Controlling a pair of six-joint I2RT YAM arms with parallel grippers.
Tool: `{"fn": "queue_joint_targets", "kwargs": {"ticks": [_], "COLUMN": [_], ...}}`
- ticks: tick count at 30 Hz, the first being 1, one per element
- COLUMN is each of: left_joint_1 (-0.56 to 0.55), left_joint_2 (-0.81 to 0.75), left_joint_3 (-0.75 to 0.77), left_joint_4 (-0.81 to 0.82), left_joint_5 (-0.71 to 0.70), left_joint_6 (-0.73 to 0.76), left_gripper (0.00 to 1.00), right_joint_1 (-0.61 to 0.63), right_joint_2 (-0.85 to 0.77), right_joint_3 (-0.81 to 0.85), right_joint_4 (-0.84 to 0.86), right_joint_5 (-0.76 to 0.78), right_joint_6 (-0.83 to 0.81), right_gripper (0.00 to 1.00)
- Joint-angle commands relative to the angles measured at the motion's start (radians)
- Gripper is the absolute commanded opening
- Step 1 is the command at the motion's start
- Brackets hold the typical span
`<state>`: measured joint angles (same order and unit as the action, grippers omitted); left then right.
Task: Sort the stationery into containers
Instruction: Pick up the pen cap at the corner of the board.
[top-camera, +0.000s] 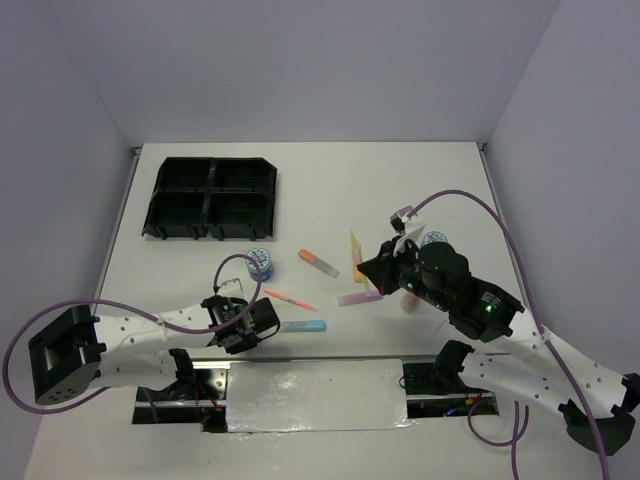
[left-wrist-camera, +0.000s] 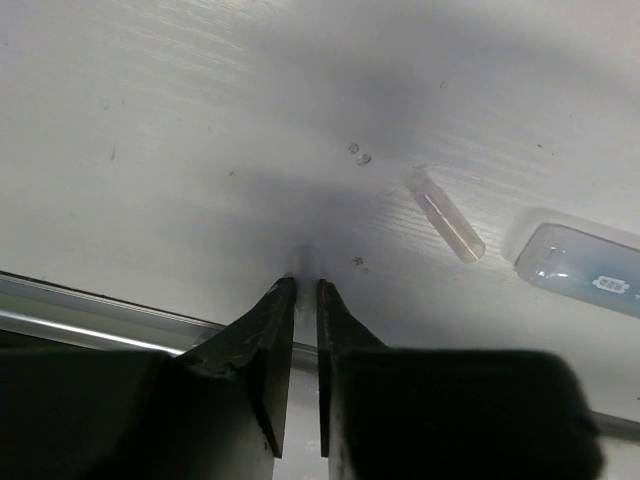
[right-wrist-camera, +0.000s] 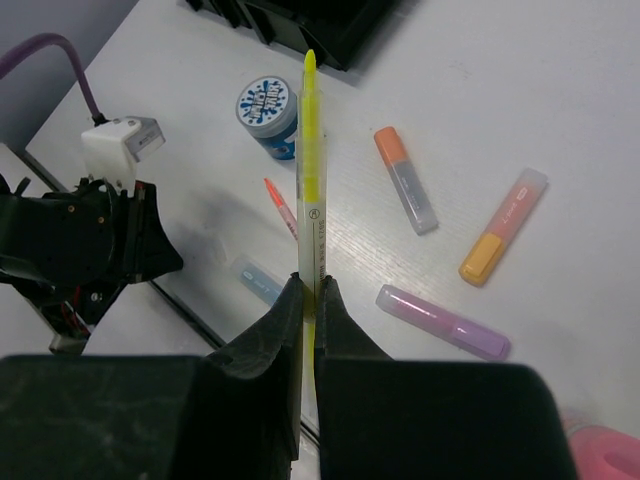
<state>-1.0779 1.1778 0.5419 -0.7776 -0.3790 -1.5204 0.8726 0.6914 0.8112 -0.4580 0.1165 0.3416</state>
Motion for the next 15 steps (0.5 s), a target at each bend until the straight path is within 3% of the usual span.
{"fn": "queue_joint_targets", "kwargs": {"ticks": [1,3,4,10,12,13,15], "left_joint_1": [-0.010,-0.010,-0.010,-0.040,-0.059,-0.062,-0.066], "left_joint_2": [0.033,0.031,0.029,-0.079,-0.160,-0.179,-0.214], "left_joint_3": [-0.092,-0.100,-0.102,-0.033,0.045,0.073,0.160], "left_joint_4": [0.034,0.049,0.051,0.037,0.075,0.139,0.198], "left_joint_5": [0.115,0.117,0.112,0.036,0.015,0.034,0.153], "left_joint_6": [-0.009,0.003,0.014,0.106,0.285,0.459,0.628], "left_gripper": [0.22,0.04,0.00,0.00,0.00,0.00,0.00], "right_joint_1": [0.005,0.006,0.005,0.005,0.003,0.005,0.003], "right_joint_2": [-0.027,-0.038,-0.043,-0.033,-0.021,-0.007,0.003], "right_joint_3": [0.002,-0.003,-0.009,-0.026,-0.035,-0.038,-0.038], "right_joint_4": [0.022,0.022,0.028,0.050,0.059,0.061,0.062], "right_joint_5": [0.011,0.009,0.006,-0.052,-0.101,-0.147,-0.207], "right_joint_6": [-0.019,-0.015,-0.013,-0.022,-0.051,-0.081,-0.117], "right_gripper": [0.00,0.00,0.00,0.00,0.00,0.00,0.00]}}
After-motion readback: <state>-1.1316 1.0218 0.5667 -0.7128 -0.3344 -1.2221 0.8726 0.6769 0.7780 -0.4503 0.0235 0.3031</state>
